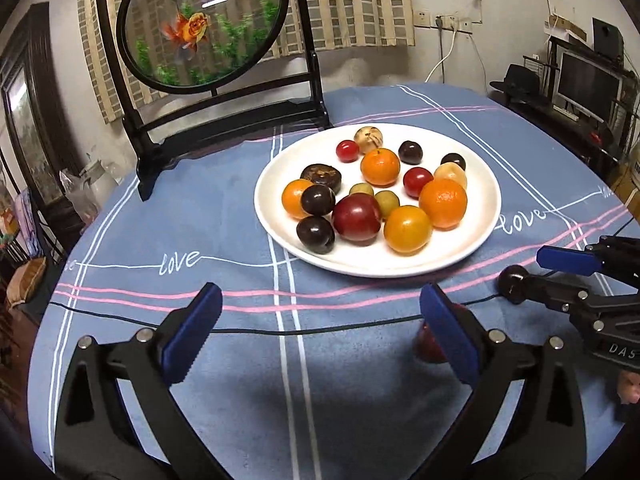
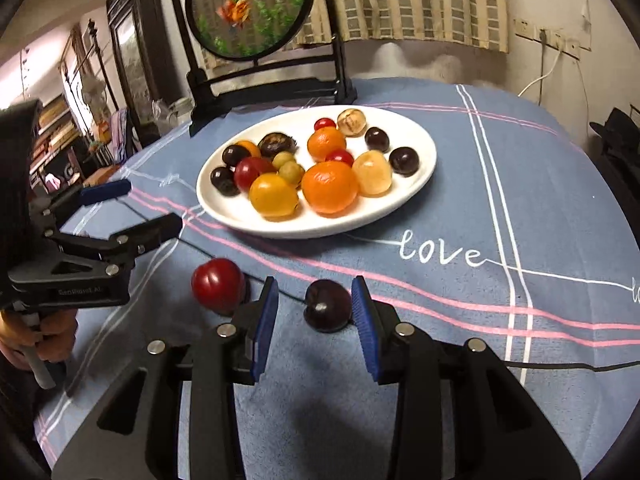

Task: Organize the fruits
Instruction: 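Grasp the red apple with the left tool while the right tool grasps a dark plum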

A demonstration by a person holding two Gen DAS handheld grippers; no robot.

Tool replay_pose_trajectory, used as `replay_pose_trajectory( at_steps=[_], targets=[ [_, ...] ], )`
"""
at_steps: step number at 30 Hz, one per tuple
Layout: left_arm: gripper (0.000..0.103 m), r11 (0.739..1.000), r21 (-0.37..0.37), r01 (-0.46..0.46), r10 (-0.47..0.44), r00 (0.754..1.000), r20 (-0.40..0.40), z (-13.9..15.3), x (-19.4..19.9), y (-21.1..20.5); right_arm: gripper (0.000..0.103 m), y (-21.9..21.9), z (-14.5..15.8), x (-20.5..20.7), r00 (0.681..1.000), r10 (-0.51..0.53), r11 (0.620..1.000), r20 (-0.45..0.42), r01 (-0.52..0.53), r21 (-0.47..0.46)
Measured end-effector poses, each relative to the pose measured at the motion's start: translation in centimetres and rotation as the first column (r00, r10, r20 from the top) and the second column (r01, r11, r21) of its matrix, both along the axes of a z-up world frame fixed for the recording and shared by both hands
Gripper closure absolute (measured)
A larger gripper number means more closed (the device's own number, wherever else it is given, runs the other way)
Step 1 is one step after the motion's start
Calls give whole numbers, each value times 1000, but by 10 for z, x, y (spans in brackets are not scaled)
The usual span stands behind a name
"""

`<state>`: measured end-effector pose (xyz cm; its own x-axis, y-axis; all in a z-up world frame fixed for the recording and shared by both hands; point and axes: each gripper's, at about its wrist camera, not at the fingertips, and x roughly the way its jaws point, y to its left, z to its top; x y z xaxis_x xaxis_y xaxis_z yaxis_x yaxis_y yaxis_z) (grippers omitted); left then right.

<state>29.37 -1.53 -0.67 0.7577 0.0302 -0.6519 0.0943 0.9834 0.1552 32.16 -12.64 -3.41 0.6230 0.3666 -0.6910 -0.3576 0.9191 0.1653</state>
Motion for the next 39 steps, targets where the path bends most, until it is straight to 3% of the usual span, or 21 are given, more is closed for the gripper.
replay_pose_trajectory(
  at_steps=[7, 19, 21, 27, 30, 34, 39],
  targets=[
    [2, 998, -59, -33, 31, 999, -31, -1, 1, 13, 65, 10, -11, 1, 1000, 15, 997, -16, -16, -80],
    [2, 993, -109, -41, 35, 998, -57, -5, 2, 14, 65, 7, -20, 16, 997, -22, 998, -72, 18, -56],
    [2, 994, -104, -36, 30, 998, -56, -6, 1, 11, 70, 5, -22, 18, 996, -32, 998, -84, 28, -48],
    [2, 997, -80, 17, -21, 998, -53, -9, -5, -2, 74, -2, -22, 20, 994, -46, 999, -100, 46, 1],
    [2, 996, -65, 55, -58, 997, -51, -11, -9, -9, 74, -14, -18, 19, 990, -63, 994, -129, 73, 79],
    [3, 981, -82, 177, -183, 981, -69, -16, -19, -27, 74, -29, 1, 12, 991, -89, 983, -96, 103, 155],
    [10, 964, -21, 266, -267, 962, -60, -26, -27, -51, 73, -27, 10, 3, 995, -68, 983, -70, 79, 167]
  ],
)
